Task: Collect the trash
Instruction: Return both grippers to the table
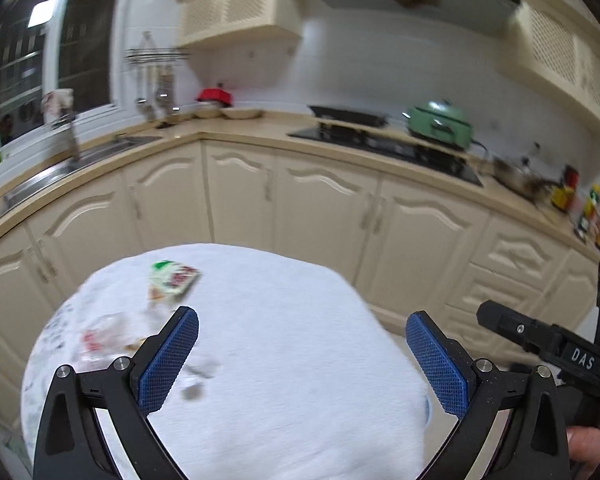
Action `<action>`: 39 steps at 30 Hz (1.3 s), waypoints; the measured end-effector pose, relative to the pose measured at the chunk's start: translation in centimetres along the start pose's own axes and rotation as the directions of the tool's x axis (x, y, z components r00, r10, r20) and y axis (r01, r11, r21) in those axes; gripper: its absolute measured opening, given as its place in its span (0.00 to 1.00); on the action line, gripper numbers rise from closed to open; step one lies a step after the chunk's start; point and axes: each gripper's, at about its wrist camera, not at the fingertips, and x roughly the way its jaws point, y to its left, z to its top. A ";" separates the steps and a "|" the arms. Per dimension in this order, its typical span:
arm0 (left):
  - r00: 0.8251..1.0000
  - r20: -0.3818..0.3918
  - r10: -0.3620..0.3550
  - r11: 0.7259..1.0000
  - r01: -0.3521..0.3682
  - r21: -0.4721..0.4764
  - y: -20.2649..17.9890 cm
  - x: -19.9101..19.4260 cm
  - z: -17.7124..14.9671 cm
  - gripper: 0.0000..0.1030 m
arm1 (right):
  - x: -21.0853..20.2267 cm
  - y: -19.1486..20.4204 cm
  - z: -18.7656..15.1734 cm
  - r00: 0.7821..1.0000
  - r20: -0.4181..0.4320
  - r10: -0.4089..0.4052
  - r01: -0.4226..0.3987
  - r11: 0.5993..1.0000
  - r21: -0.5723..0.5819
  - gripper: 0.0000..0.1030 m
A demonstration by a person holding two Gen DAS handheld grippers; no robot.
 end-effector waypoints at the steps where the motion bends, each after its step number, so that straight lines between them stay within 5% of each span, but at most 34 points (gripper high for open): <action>1: 1.000 0.007 0.013 1.000 -0.013 -0.008 0.7 -1.1 -0.3 0.99 | 0.2 1.2 -0.1 1.000 0.000 0.012 -0.012 1.000 -0.018 1.00; 19: 0.971 0.074 0.226 0.960 -0.209 -0.186 8.9 -12.7 -4.3 0.99 | 0.6 17.2 -3.1 0.996 0.009 0.087 -0.078 0.931 -0.356 1.00; 31: 0.965 0.041 0.259 0.938 -0.241 -0.248 11.8 -13.5 -5.1 0.99 | 1.3 21.2 -4.5 0.997 0.017 0.079 -0.062 0.881 -0.470 1.00; 39: 0.965 0.002 0.261 0.931 -0.251 -0.265 13.4 -11.7 -5.7 0.99 | 3.4 19.9 -4.7 1.000 -0.008 0.029 -0.029 0.874 -0.485 1.00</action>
